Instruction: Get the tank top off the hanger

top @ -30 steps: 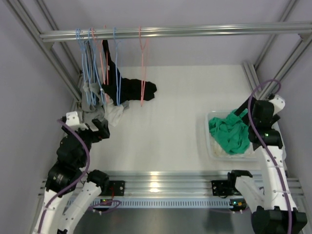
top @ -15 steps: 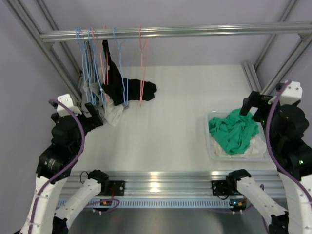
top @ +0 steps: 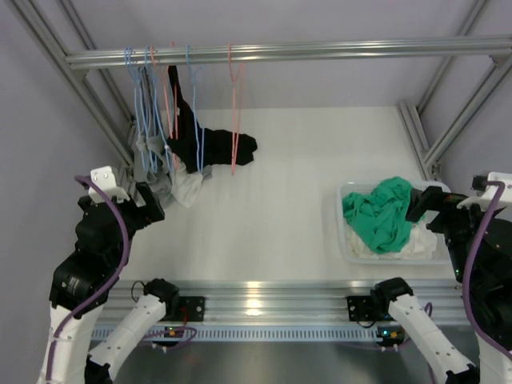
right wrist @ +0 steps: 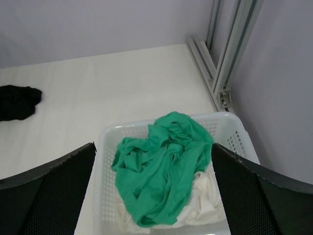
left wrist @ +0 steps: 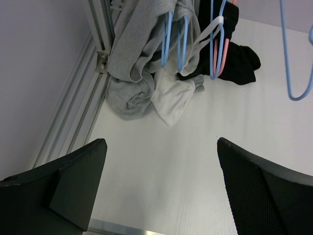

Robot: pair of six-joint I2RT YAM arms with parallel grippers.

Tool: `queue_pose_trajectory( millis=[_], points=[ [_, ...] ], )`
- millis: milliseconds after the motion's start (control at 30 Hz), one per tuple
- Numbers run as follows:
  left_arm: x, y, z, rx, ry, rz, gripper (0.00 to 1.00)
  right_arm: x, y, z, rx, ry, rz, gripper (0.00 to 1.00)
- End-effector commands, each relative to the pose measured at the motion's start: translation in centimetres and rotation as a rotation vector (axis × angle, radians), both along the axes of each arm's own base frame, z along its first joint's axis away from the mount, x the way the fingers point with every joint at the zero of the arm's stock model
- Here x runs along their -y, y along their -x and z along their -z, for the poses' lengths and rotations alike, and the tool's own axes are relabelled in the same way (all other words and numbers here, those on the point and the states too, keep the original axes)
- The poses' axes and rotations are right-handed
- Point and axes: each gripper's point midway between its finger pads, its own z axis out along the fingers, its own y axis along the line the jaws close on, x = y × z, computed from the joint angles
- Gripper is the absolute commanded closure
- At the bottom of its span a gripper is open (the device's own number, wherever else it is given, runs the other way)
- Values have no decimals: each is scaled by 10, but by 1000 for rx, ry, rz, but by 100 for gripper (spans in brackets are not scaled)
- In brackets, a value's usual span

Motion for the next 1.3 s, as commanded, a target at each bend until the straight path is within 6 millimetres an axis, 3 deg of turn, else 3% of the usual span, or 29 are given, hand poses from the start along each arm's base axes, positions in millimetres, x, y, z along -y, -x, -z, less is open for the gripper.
queue_pose_trajectory(
  millis=[0,233,533,800,1267],
  points=[
    [-4,-1,13,-24,-18,-21,1,-1,-11,20,-93,23,17,1],
    [6,-9,20,12,21,6,1,4,-17,35,-118,3,68,1],
    [15,-14,19,32,45,45,1,9,-14,34,-104,14,90,1],
    [15,-15,20,33,39,43,1,9,-12,30,-93,20,84,1],
    [13,-15,17,44,35,38,1,5,-22,43,-127,33,78,0]
  ],
)
